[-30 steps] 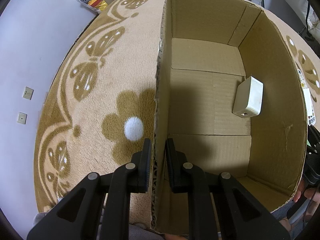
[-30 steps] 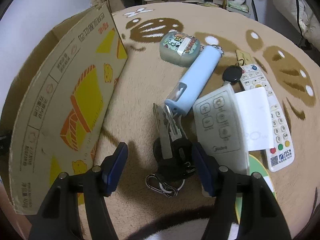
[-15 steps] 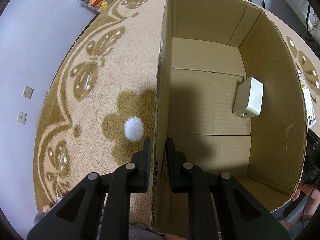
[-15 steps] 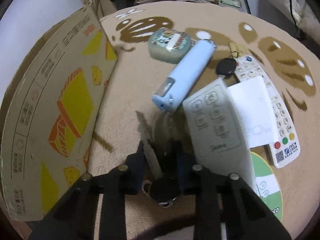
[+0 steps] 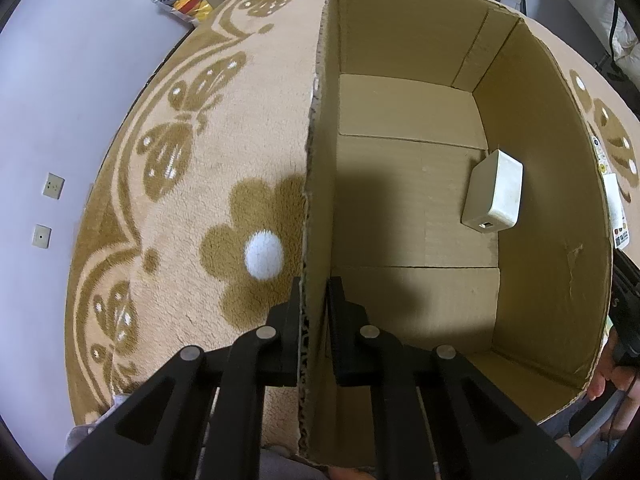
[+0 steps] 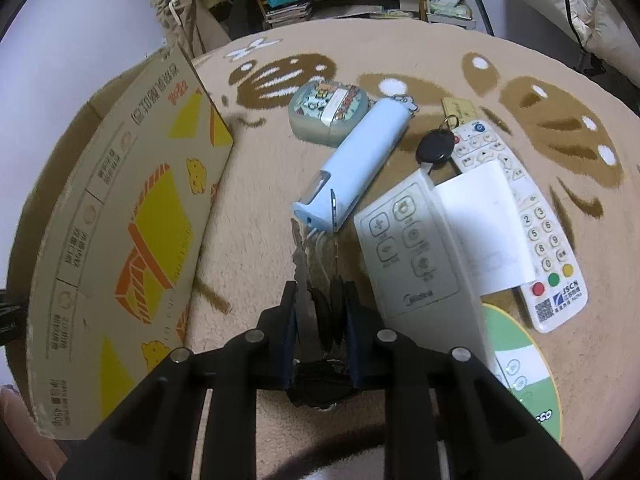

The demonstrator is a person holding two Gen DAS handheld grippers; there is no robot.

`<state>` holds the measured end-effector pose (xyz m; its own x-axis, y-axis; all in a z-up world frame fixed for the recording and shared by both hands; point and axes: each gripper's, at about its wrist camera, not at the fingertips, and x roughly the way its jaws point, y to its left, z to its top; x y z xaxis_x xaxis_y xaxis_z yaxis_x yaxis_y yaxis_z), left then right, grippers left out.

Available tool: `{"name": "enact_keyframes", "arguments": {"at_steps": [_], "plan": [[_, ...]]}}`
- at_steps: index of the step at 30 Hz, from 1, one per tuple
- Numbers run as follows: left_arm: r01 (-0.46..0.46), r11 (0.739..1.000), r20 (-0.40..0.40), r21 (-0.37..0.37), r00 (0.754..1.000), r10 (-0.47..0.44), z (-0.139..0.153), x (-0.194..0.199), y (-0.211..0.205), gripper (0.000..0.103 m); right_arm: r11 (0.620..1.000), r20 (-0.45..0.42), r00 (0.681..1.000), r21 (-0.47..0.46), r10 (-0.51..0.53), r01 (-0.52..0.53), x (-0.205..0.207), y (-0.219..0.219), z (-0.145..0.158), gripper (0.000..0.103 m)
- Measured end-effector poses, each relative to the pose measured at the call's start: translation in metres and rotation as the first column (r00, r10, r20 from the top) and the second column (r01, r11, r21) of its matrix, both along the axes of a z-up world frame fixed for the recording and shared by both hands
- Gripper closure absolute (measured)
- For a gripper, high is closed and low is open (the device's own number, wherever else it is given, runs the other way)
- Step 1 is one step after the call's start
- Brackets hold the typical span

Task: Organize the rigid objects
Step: 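Grasp the key ring with the right gripper and lift the keys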

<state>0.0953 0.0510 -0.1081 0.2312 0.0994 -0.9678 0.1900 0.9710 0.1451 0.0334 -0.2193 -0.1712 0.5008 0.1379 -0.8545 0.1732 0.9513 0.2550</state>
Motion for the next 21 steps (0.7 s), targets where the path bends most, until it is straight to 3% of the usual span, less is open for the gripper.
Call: {"name": "enact_keyframes", "arguments": {"at_steps": [7,21], "plan": [[0.001,1.0,-0.001,0.005,1.0,-0.001,0.0,0.0,0.0,0.093,1.0,0.028,1.0,0.021,-0.011,0.01,-0.001,-0.005,0.008,0.089],[-0.003,1.0,-0.003,0.0,1.0,0.003,0.0,0.0,0.001,0.092,0.999,0.112,0.993,0.026,-0.048,0.045,-0.006,-0.014,0.031,0.09]]}}
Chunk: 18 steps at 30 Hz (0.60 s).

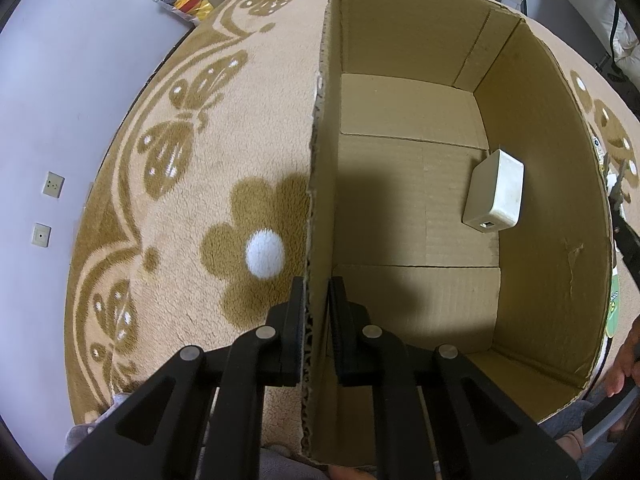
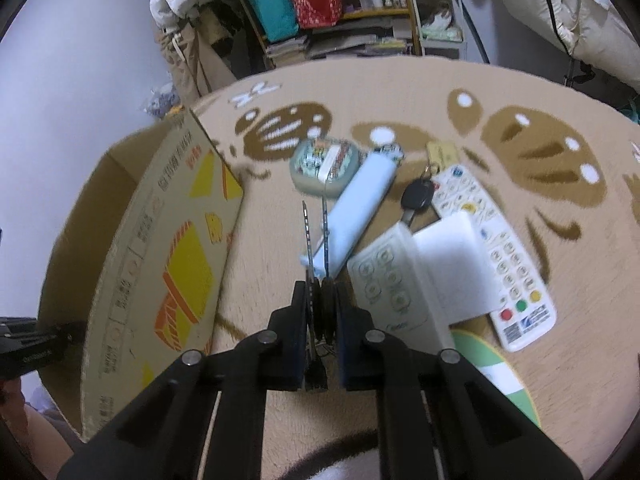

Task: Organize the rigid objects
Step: 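Grasp the key ring with the right gripper and lift the keys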

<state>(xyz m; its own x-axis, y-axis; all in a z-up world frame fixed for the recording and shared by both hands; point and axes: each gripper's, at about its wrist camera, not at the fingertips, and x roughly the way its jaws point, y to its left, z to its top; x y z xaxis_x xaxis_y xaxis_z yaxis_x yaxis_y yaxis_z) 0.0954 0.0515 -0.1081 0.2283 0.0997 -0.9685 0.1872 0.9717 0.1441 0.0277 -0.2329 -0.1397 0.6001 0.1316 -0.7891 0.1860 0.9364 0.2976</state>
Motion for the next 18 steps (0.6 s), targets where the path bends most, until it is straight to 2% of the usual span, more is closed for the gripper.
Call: {"name": "enact_keyframes", "arguments": {"at_steps": [18], "plan": [[0.001,1.0,-0.002,0.001,1.0,-0.001,0.0001,-0.0007,-0.0007,0.092,0.999,0.007,1.0,-0.036,0.006,-0.006,0.0052,0.0046,0.0068,0.09]]}}
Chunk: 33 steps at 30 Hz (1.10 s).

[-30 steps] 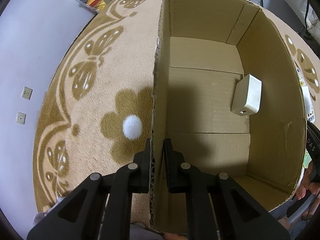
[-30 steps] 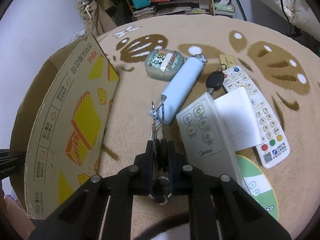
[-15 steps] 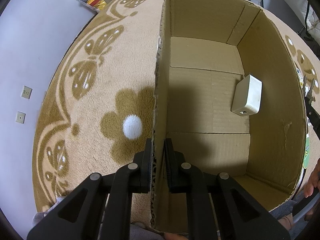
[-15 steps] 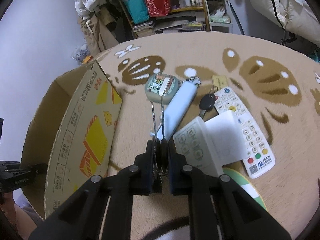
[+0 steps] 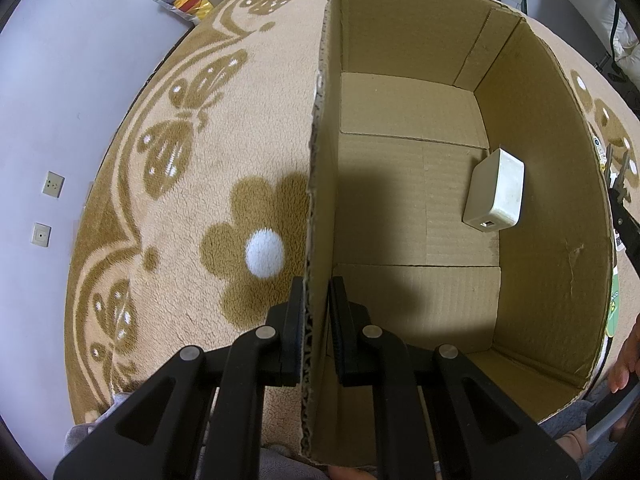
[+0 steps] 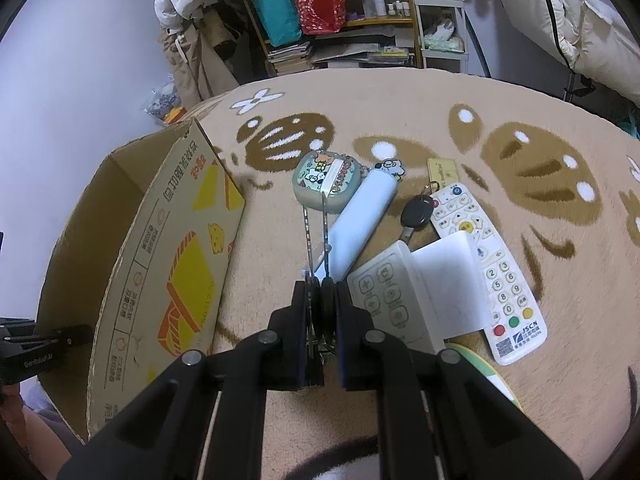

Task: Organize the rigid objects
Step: 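Grasp the key ring with the right gripper and lift the keys, then carry the keys into the box and release them beside the adapter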

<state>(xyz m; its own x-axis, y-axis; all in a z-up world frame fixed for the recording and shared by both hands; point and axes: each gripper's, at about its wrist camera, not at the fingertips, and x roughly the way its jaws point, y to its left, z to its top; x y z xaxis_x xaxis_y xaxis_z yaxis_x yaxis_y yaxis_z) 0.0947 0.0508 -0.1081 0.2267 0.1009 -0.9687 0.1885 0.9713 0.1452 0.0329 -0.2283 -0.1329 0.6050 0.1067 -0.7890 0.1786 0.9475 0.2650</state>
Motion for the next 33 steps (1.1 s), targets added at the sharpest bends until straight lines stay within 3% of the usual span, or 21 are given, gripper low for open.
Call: {"name": "enact_keyframes", "arguments": {"at_steps": [7,22,33], "plan": [[-0.004,1.0,-0.002,0.0,1.0,0.004,-0.001,-0.001,0.0,0.092,1.0,0.038,0.999,0.006,0.006,-0.006,0.009,-0.001,0.02,0.09],[-0.006,1.0,-0.006,-0.001,1.0,0.006,-0.002,0.0,0.0,0.093,0.993,0.227,0.968,0.004,0.11,-0.114,0.026,0.032,0.106,0.09],[-0.016,1.0,-0.012,-0.012,1.0,0.015,-0.002,0.001,0.001,0.093,0.979,0.265,0.945,0.009,0.193,-0.202,0.036,0.068,0.121,0.09]]}}
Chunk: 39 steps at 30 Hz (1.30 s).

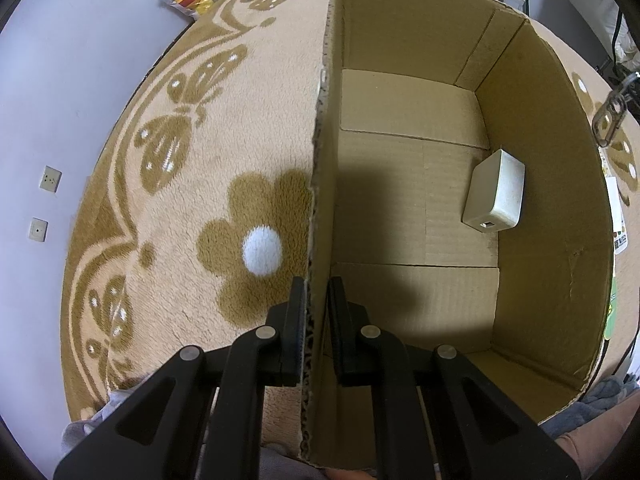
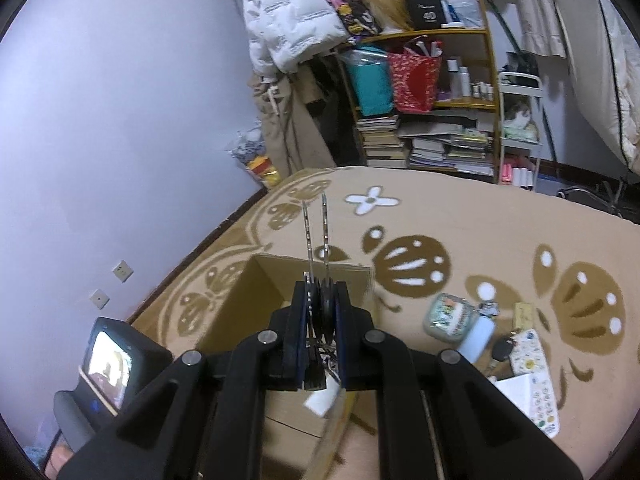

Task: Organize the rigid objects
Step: 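Carry the keys into the box and release them beside the adapter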

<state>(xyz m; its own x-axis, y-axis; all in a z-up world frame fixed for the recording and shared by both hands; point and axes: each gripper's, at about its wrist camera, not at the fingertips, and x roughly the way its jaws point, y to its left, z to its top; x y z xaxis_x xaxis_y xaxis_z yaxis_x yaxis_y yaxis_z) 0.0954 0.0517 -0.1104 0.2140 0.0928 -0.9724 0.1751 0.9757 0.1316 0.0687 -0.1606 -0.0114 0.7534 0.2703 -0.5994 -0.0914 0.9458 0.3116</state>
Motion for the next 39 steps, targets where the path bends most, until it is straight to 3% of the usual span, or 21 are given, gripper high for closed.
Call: {"name": "enact_keyframes", "arguments": {"at_steps": [10,20,31,33,34,37,39], "plan": [[-0.001,1.0,-0.001,-0.001,1.0,0.001,0.0,0.0,0.0,0.093,0.997,-0.087,0.994,0.045,0.073,-0.069,0.01,0.02,-0.033,0.09],[-0.004,1.0,-0.003,-0.004,1.0,0.004,0.0,0.001,0.0,0.093,0.995,-0.188,0.979,0.076,0.083,-0.069,0.017,0.025,-0.072,0.09],[-0.002,1.0,-0.004,-0.003,1.0,0.002,0.0,0.0,0.0,0.093,0.997,-0.179,0.982,0.043,0.067,-0.061,0.011,0.023,-0.064,0.088],[-0.002,1.0,-0.004,-0.003,1.0,0.002,0.0,0.0,0.0,0.093,0.998,-0.173,0.983,0.024,0.061,-0.057,0.009,0.022,-0.059,0.079],[-0.003,1.0,-0.004,-0.003,1.0,0.003,0.0,0.0,0.0,0.092,0.998,-0.168,0.984,0.008,0.055,-0.054,0.007,0.022,-0.056,0.065],[-0.004,1.0,-0.004,-0.005,1.0,0.004,0.0,0.0,0.0,0.092,0.999,-0.155,0.987,-0.01,0.032,-0.034,0.003,0.016,-0.048,0.038],[-0.004,1.0,-0.004,-0.004,1.0,0.004,0.0,0.0,0.0,0.092,0.999,-0.152,0.988,-0.033,0.004,-0.009,0.0,0.011,-0.045,0.025]]}}
